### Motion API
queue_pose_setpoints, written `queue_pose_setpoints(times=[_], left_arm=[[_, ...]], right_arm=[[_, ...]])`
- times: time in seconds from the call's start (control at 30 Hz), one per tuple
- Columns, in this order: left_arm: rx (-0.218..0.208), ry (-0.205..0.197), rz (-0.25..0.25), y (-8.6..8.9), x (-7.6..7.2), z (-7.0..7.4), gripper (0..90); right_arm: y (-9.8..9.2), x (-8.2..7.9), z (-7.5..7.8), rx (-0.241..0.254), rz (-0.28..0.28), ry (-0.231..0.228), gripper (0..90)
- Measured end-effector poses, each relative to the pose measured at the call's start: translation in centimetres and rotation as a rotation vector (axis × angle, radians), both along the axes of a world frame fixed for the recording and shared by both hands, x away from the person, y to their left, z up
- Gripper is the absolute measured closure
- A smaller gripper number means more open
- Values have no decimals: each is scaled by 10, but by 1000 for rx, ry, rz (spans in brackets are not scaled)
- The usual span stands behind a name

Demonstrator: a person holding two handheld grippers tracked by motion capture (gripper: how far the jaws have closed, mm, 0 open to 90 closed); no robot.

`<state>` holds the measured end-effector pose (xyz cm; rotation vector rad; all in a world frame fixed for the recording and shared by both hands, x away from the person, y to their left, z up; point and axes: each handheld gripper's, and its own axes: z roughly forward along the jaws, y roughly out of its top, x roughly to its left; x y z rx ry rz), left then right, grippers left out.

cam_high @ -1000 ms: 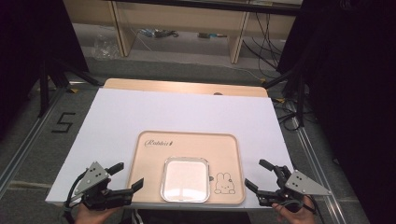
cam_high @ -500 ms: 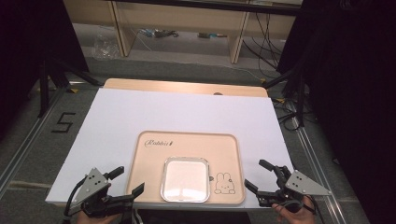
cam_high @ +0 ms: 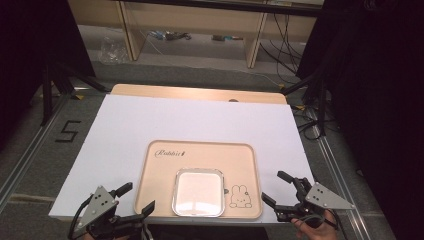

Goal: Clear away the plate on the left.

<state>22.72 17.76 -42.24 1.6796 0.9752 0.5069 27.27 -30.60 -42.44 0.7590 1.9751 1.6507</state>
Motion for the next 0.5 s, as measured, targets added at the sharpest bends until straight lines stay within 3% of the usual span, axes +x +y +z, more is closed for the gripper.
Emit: queue_pose_setpoints(times=[0.33, 0.37, 0.47, 0.5], left_arm=[[4, 11, -2, 0, 3, -2, 132], [-1, 3, -6, 0, 3, -2, 132], [7, 7, -9, -1, 3, -2, 132], [10, 8, -8, -1, 3, -1, 132]], right_arm=[[0, 0, 0, 4, 18, 19, 161], [-1, 1, 1, -8, 14, 1, 161], [0, 0, 0, -5, 17, 16, 162], [-1, 1, 1, -10, 13, 0, 162]])
